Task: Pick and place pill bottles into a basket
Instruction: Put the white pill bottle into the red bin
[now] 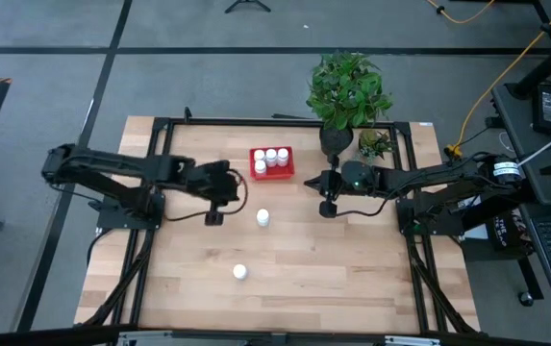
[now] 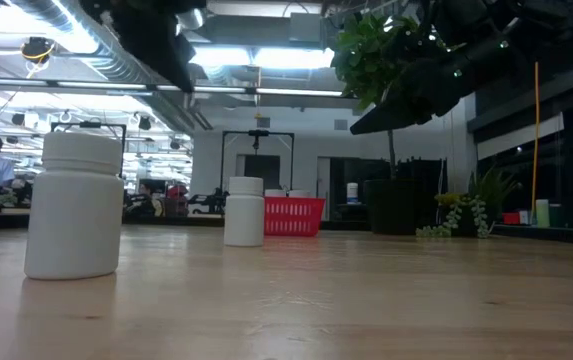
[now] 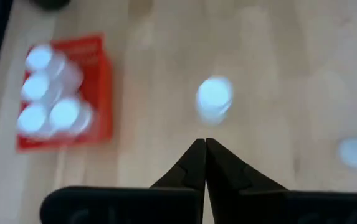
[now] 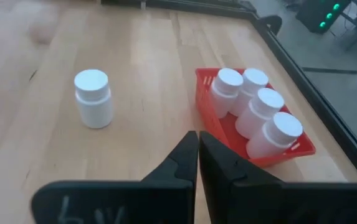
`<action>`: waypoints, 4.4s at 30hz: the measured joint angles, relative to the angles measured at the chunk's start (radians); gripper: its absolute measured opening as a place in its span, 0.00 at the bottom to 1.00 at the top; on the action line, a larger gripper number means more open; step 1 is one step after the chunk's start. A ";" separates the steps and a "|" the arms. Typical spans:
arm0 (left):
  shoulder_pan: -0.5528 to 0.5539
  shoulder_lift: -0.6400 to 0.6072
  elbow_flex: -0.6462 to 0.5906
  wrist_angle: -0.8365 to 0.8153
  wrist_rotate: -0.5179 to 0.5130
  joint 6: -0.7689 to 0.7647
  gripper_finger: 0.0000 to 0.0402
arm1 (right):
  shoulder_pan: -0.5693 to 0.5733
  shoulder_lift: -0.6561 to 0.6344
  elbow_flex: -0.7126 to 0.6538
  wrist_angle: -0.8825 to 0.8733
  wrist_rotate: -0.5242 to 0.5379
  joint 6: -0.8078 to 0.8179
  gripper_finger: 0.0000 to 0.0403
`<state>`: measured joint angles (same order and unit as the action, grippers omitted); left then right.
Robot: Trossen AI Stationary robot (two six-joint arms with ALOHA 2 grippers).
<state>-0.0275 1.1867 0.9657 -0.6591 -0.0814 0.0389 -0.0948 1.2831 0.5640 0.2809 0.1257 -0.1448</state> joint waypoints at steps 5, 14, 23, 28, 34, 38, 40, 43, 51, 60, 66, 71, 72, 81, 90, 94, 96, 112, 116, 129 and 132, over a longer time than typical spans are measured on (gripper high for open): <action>-0.045 -0.050 -0.166 0.261 0.005 0.043 0.03 | 0.000 0.000 0.000 0.011 0.000 -0.018 0.05; -0.051 0.002 -0.328 0.540 -0.001 -0.029 0.15 | 0.000 0.000 0.000 0.017 -0.016 -0.016 0.05; -0.050 0.024 -0.329 0.562 -0.006 -0.052 0.42 | 0.000 0.000 0.000 0.022 -0.018 0.012 0.05; -0.050 0.024 -0.329 0.560 -0.005 -0.027 0.54 | 0.000 0.000 0.000 0.022 -0.022 0.040 0.05; -0.050 0.024 -0.329 0.559 -0.006 -0.005 0.62 | 0.000 0.000 0.000 0.022 -0.022 0.074 0.05; -0.050 0.024 -0.329 0.560 -0.027 -0.078 0.62 | 0.000 0.000 0.000 0.021 -0.022 0.084 0.05; -0.050 0.024 -0.329 0.569 -0.065 -0.113 0.62 | 0.000 0.000 0.000 0.022 -0.023 0.085 0.05; -0.050 0.028 -0.329 0.577 -0.115 -0.129 0.62 | 0.000 0.000 0.000 0.022 -0.023 0.090 0.05; -0.050 0.169 -0.266 0.539 -0.099 -0.157 0.62 | 0.000 0.000 0.000 0.022 -0.022 0.092 0.05; -0.050 0.366 -0.034 0.279 -0.093 -0.105 0.62 | 0.000 0.000 0.000 0.028 -0.022 0.087 0.05; -0.049 0.424 0.040 0.249 -0.036 -0.070 0.62 | 0.000 0.000 0.000 0.028 -0.023 0.086 0.05; -0.047 0.465 0.068 0.239 -0.036 -0.045 0.62 | 0.000 0.000 0.000 0.026 -0.023 0.087 0.05; -0.047 0.472 0.072 0.242 -0.036 -0.040 0.62 | 0.000 0.000 0.000 0.026 -0.023 0.087 0.05; -0.016 0.488 0.089 0.237 -0.005 -0.034 0.61 | 0.001 0.000 0.000 0.029 -0.023 0.087 0.05; -0.015 0.515 0.090 0.248 0.019 -0.034 0.61 | 0.002 0.000 0.000 0.029 -0.024 0.088 0.05; -0.016 0.521 0.088 0.248 0.026 -0.029 0.61 | 0.002 0.000 0.000 0.031 -0.024 0.087 0.05; -0.015 0.521 0.088 0.245 0.023 -0.027 0.61 | 0.002 0.000 0.000 0.032 -0.024 0.087 0.05; -0.016 0.520 0.088 0.250 0.019 -0.006 0.61 | 0.002 0.000 0.000 0.032 -0.024 0.084 0.05; -0.016 0.519 0.088 0.264 0.018 0.009 0.61 | 0.002 0.000 0.000 0.033 -0.024 0.084 0.05; -0.016 0.518 0.088 0.256 0.020 0.027 0.45 | 0.002 0.000 0.000 0.033 -0.024 0.084 0.05; -0.016 0.518 0.089 0.257 0.020 0.032 0.39 | 0.002 0.000 0.000 0.033 -0.024 0.084 0.05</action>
<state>-0.0440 1.7042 1.0542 -0.4024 -0.0614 0.0709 -0.0933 1.2831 0.5640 0.3138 0.1020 -0.0608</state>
